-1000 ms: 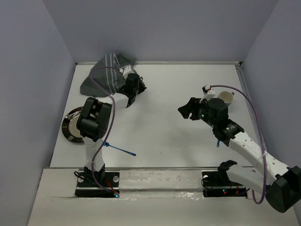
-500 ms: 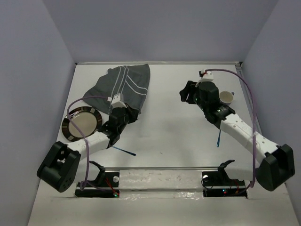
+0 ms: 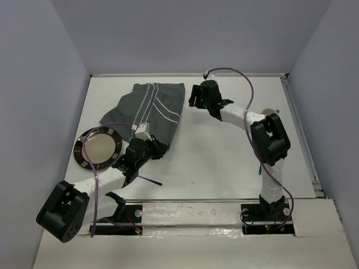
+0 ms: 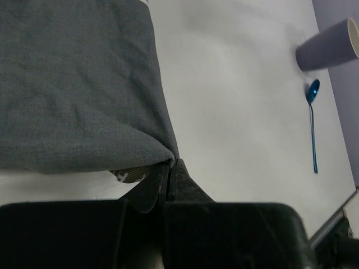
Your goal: Set the dinner table for one person
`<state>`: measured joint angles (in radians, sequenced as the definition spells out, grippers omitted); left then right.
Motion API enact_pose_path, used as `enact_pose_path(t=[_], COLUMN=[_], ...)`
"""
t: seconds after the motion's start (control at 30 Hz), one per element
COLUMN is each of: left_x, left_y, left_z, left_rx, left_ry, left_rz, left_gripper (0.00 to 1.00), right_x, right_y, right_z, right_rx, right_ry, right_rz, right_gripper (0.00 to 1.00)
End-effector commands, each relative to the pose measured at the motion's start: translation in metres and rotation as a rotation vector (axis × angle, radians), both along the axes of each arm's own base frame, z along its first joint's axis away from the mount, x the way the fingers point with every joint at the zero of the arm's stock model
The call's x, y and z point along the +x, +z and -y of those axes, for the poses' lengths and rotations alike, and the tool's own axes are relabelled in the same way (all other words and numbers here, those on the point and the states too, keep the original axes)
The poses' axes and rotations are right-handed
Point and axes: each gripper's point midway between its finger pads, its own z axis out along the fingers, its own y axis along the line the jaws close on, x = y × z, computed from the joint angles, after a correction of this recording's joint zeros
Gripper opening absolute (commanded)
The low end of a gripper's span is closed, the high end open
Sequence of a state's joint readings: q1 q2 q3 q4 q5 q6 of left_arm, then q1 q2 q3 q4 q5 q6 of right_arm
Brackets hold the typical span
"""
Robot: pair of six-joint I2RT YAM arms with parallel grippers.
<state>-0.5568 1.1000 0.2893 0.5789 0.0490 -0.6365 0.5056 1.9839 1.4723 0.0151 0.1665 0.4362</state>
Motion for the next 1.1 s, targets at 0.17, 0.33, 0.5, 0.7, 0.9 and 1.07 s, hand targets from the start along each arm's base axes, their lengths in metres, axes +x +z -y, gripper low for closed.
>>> enact_pose_path(t=[0.17,0.33,0.5,0.7,0.9,1.07], left_x=[-0.045,-0.053,-0.062,-0.079,-0.080,-0.080], left_y=[0.013,0.012,0.009,0.001,0.005,0.005], left_z=[0.034,0.035,0.039,0.039,0.035,0.032], left_rx=[-0.072,-0.072,-0.065,-0.072,-0.080,-0.066], left_ry=[-0.286,-0.323,-0.364,-0.404,-0.387,-0.374], left_rz=[0.031,0.018,0.000,-0.034,-0.020,-0.018], left_gripper=[0.00,0.00,0.00,0.00,0.00,0.00], right_x=[0.049,0.068,0.075,0.092,0.095,0.096], right_y=[-0.039,-0.050,-0.065,-0.072,-0.073,-0.082], right_z=[-0.004,0.005,0.001,0.004,0.000,-0.001], right_rx=[0.010,0.016,0.011,0.043,0.078,0.122], right_ry=[-0.066,-0.085,-0.084,-0.090,-0.073,-0.074], right_rz=[-0.007,-0.031,-0.057,-0.088,-0.113,-0.150], right_gripper=[0.61,0.59,0.59,0.59,0.57,0.43])
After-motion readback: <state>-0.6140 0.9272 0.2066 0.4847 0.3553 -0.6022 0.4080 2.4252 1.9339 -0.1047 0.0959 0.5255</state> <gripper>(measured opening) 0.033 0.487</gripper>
